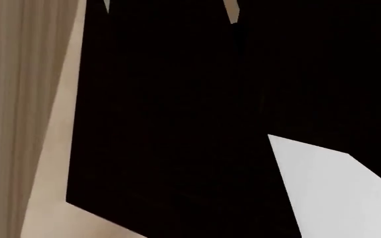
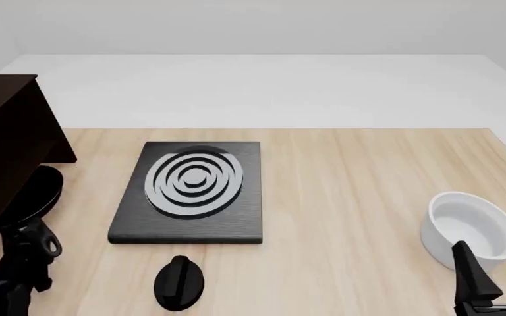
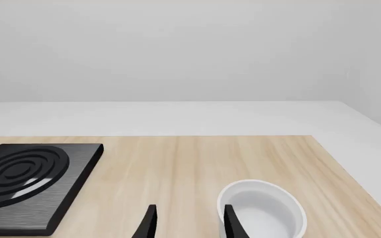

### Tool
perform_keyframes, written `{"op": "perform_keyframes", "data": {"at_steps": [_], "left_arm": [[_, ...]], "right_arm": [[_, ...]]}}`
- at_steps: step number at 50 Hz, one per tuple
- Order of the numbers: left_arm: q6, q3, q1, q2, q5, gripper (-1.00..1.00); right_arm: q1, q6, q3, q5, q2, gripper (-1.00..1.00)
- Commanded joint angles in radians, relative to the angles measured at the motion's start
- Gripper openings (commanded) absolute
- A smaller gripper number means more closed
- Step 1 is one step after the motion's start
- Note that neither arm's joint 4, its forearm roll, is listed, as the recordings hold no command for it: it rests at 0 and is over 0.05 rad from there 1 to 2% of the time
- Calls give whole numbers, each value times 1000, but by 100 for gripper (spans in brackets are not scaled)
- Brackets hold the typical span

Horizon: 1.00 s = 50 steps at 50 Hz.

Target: Put the frying pan under the cabinet shelf.

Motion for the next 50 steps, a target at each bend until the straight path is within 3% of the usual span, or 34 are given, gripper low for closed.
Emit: {"op": "perform_keyframes", "data": {"at_steps": [1, 5, 7, 9, 10, 14, 15, 18, 27, 29, 30, 33, 36, 37, 39, 42, 43, 45, 50], "left_arm": [[78, -82, 33, 141, 0, -100], [44, -93, -13, 129, 0, -100], [60, -95, -26, 159, 0, -100], [85, -71, -55, 99, 0, -100], [18, -72, -120, 83, 0, 100], [34, -64, -96, 60, 0, 100], [59, -50, -117, 46, 0, 100], [43, -38, -153, 22, 0, 100], [34, 125, -175, -110, 0, 100], [34, 125, -175, -111, 0, 100], [37, 186, -194, -168, 0, 100], [41, 227, -207, -210, 0, 100], [25, 230, -215, -190, 0, 100], [76, 230, -186, -153, 0, 100], [107, 230, -184, -148, 0, 100], [70, 231, -200, -139, 0, 100], [141, 231, -159, -111, 0, 100], [101, 231, -201, -124, 0, 100], [110, 231, -198, -124, 0, 100]], "right_arm": [[0, 0, 0, 0, 0, 100], [-1, 0, 0, 0, 0, 100], [0, 0, 0, 0, 0, 100], [0, 0, 0, 0, 0, 100], [0, 0, 0, 0, 0, 100], [0, 0, 0, 0, 0, 100], [0, 0, 0, 0, 0, 100], [0, 0, 0, 0, 0, 100], [0, 0, 0, 0, 0, 100], [0, 0, 0, 0, 0, 100], [0, 1, 0, 0, 0, 100], [0, 0, 0, 0, 0, 100], [0, 0, 0, 0, 0, 100], [0, 0, 0, 0, 0, 100], [0, 0, 0, 0, 0, 100], [0, 0, 0, 0, 1, 100], [0, 0, 0, 0, 0, 100], [0, 0, 0, 0, 0, 100], [0, -1, 0, 0, -1, 100]]}}
